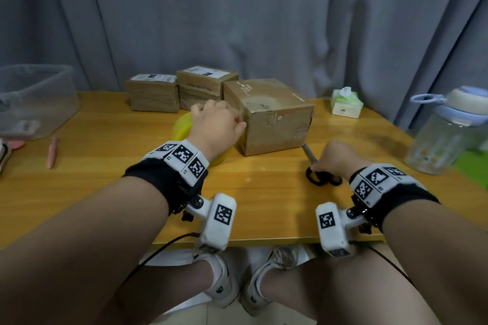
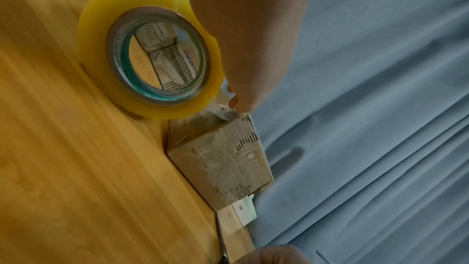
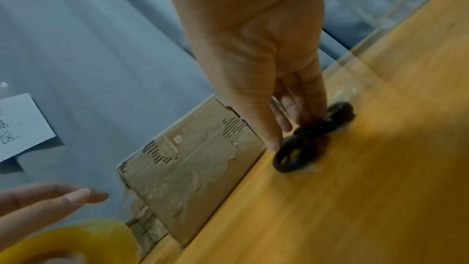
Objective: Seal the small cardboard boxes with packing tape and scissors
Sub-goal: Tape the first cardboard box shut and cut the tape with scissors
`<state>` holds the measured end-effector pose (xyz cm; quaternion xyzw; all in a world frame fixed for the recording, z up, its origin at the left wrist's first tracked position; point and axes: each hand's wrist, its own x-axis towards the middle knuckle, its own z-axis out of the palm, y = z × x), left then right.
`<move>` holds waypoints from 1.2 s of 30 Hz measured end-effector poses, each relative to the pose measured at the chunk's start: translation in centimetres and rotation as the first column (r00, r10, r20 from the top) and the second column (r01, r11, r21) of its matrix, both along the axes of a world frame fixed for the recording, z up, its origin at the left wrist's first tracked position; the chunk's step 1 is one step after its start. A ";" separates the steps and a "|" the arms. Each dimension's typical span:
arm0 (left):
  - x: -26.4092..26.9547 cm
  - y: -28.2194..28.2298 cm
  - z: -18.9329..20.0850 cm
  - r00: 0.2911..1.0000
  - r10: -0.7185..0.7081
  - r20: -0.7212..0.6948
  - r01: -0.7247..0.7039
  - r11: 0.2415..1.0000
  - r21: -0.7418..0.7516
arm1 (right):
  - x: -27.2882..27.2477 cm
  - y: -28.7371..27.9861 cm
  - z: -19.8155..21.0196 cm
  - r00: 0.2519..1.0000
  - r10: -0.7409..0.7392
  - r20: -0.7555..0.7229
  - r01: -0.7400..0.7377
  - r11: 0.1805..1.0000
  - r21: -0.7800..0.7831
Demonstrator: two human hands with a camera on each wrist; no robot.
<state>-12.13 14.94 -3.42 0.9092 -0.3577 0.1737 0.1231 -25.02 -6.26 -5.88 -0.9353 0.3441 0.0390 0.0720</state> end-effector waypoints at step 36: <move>-1.8 -0.4 1.5 0.553 -0.615 -0.563 0.132 0.731 -0.669 | 3.3 8.0 4.3 0.501 -0.582 0.640 -0.784 0.007 0.621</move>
